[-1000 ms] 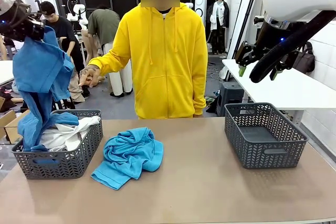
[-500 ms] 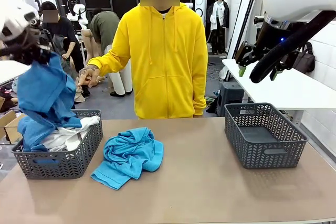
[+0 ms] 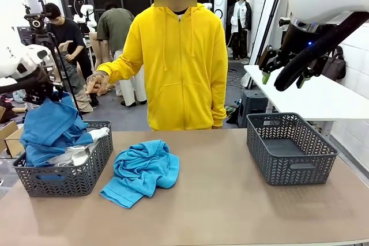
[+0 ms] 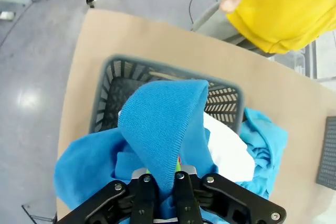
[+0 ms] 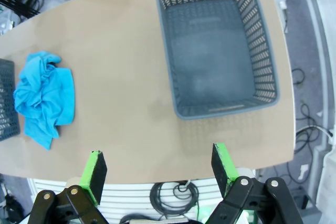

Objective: Sort the tops and bottoms.
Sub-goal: Sort the clothes according to human instructions.

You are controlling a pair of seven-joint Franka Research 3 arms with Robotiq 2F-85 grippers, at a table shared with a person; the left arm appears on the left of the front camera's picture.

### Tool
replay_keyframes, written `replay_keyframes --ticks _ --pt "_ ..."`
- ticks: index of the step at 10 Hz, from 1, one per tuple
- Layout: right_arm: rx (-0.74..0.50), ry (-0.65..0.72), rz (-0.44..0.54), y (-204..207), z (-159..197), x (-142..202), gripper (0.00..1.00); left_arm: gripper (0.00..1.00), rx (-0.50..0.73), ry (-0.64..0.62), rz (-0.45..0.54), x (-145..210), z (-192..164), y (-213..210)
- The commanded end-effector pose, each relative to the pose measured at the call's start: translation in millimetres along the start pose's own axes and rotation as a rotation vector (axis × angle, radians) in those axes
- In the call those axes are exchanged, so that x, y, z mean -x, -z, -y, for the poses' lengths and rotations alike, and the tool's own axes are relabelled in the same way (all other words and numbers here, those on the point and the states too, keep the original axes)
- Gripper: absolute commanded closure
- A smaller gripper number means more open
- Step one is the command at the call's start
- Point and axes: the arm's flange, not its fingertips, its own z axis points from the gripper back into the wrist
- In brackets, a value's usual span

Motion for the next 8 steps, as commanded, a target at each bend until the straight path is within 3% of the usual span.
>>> replay_keyframes --ticks 1,4,5,8 --pt "-0.028 0.01 0.011 5 1 4 0.0 1.0 -0.052 -0.02 -0.028 7 -1 27" --pt "-0.028 0.01 0.011 5 1 4 0.0 1.0 -0.056 -0.001 -0.057 17 2 24" --pt "-0.028 0.01 0.011 5 1 4 0.0 0.86 -0.078 0.026 -0.054 21 8 18" --pt "-0.028 0.01 0.011 5 1 4 0.0 0.26 -0.088 0.085 -0.034 25 22 -3"
